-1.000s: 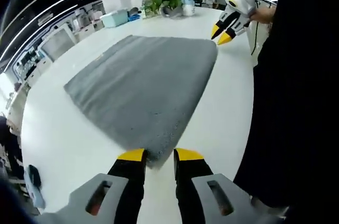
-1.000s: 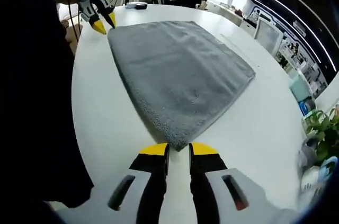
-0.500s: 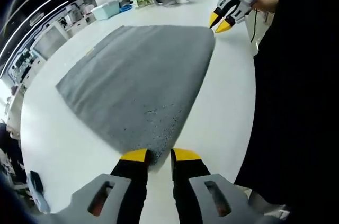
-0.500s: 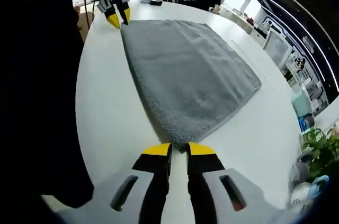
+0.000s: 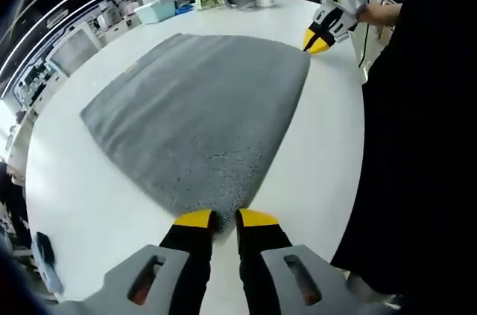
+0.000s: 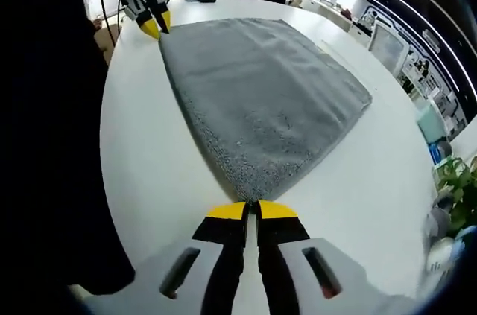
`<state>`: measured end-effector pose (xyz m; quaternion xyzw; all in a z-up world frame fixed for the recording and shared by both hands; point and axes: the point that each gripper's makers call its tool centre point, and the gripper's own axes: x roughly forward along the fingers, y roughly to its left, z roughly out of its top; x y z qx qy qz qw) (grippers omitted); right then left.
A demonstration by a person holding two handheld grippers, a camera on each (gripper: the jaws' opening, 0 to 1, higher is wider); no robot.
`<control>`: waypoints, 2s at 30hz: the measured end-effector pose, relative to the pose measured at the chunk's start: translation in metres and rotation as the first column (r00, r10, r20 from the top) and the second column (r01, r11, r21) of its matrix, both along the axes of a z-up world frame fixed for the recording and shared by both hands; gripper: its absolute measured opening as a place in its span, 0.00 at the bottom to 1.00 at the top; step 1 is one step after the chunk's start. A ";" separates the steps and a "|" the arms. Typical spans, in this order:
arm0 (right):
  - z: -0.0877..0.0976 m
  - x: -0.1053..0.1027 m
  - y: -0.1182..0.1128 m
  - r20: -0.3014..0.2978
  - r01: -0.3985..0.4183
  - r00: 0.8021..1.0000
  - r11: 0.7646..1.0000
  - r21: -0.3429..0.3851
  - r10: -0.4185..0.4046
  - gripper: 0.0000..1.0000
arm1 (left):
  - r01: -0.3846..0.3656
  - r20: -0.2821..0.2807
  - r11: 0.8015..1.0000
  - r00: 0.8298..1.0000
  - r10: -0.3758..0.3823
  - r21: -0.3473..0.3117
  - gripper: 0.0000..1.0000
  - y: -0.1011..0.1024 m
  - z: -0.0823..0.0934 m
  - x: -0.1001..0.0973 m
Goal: Fold the towel on the table until its edges align and the towel forms a compact rectangular stack.
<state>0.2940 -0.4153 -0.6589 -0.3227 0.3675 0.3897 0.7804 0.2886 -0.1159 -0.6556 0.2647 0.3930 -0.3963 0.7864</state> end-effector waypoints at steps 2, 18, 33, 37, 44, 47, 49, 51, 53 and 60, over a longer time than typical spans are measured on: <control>0.000 0.000 0.000 -0.002 0.009 1.000 1.000 0.006 -0.009 0.02 | 0.000 0.001 1.000 1.000 0.000 -0.006 0.12 0.000 0.000 -0.001; -0.001 0.001 0.000 -0.031 0.094 0.995 0.994 0.059 -0.092 0.02 | 0.057 0.026 0.998 0.998 -0.057 0.025 0.13 0.012 0.001 -0.003; 0.006 0.008 0.002 -0.311 0.540 0.841 0.728 0.422 -0.444 0.00 | -0.115 -0.016 0.987 0.993 0.114 -0.109 0.03 0.021 0.005 0.002; 0.033 0.016 0.007 -0.355 0.575 0.814 0.556 0.600 -0.459 0.00 | -0.208 -0.027 0.944 0.978 0.208 -0.258 0.02 0.012 0.022 0.004; 0.067 0.031 0.013 -0.393 0.567 0.802 0.366 0.738 -0.449 0.00 | -0.225 -0.004 0.874 0.969 0.247 -0.431 0.02 0.001 0.053 0.014; 0.083 0.039 0.019 -0.419 0.553 0.802 0.263 0.791 -0.426 0.00 | -0.238 -0.014 0.808 0.962 0.274 -0.539 0.02 -0.010 0.071 0.023; 0.095 0.043 0.022 -0.430 0.539 0.804 0.199 0.818 -0.411 0.00 | -0.251 -0.014 0.757 0.952 0.305 -0.604 0.02 -0.013 0.084 0.031; 0.105 0.047 0.023 -0.432 0.524 0.809 0.154 0.838 -0.399 0.00 | -0.257 -0.010 0.717 0.944 0.329 -0.648 0.02 -0.014 0.096 0.037; 0.109 0.049 0.023 -0.433 0.521 0.807 0.138 0.843 -0.401 0.00 | -0.247 -0.006 0.698 0.944 0.329 -0.672 0.02 -0.014 0.104 0.039; 0.140 0.053 0.028 -0.421 0.463 0.829 0.030 0.886 -0.368 0.00 | -0.221 0.011 0.611 0.936 0.351 -0.760 0.02 -0.014 0.136 0.046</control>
